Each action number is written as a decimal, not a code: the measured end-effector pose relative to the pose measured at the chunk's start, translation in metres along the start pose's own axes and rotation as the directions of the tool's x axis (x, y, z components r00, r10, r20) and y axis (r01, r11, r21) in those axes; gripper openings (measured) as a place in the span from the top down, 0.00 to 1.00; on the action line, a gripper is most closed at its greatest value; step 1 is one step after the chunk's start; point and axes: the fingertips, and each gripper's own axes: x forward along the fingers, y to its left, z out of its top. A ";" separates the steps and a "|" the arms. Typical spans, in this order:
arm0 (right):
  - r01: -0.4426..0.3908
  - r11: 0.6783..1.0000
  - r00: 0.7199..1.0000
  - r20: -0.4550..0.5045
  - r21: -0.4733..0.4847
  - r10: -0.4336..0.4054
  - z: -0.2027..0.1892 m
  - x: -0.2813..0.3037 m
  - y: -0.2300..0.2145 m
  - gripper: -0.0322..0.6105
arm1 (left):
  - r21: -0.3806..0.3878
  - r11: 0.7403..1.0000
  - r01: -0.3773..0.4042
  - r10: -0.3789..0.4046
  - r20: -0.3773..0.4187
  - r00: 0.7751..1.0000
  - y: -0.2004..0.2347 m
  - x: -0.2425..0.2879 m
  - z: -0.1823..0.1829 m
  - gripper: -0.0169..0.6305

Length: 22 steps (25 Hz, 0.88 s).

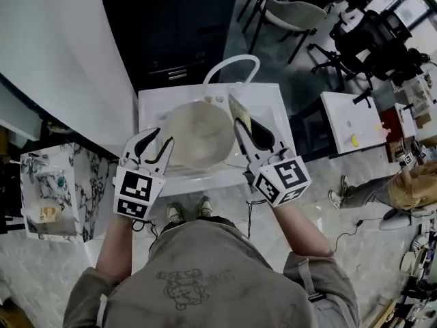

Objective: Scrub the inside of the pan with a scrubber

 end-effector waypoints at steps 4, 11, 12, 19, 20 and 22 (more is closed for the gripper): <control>0.039 0.998 0.997 0.068 -0.038 -0.037 0.027 -0.023 -0.003 0.83 | 0.009 1.000 -0.009 0.008 0.093 0.996 -0.006 -0.006 0.039 0.78; 0.037 0.999 0.985 0.167 0.024 -0.041 0.061 -0.055 0.009 0.83 | 0.044 0.995 -0.089 0.078 0.212 0.974 -0.007 -0.027 0.074 0.86; 0.034 0.999 0.984 0.174 0.043 -0.041 0.064 -0.058 0.011 0.83 | 0.044 0.994 -0.102 0.089 0.231 0.969 -0.007 -0.031 0.078 0.88; 0.056 0.998 0.973 0.221 0.039 -0.063 0.073 -0.076 0.020 0.83 | 0.016 0.991 -0.133 0.122 0.305 0.944 -0.011 -0.049 0.087 0.91; 0.056 0.998 0.973 0.223 0.035 -0.062 0.072 -0.078 0.022 0.83 | 0.011 0.991 -0.135 0.126 0.304 0.944 -0.012 -0.050 0.086 0.91; 0.053 0.998 0.973 0.224 0.031 -0.058 0.070 -0.079 0.027 0.83 | 0.006 0.990 -0.139 0.131 0.294 0.947 -0.014 -0.053 0.084 0.91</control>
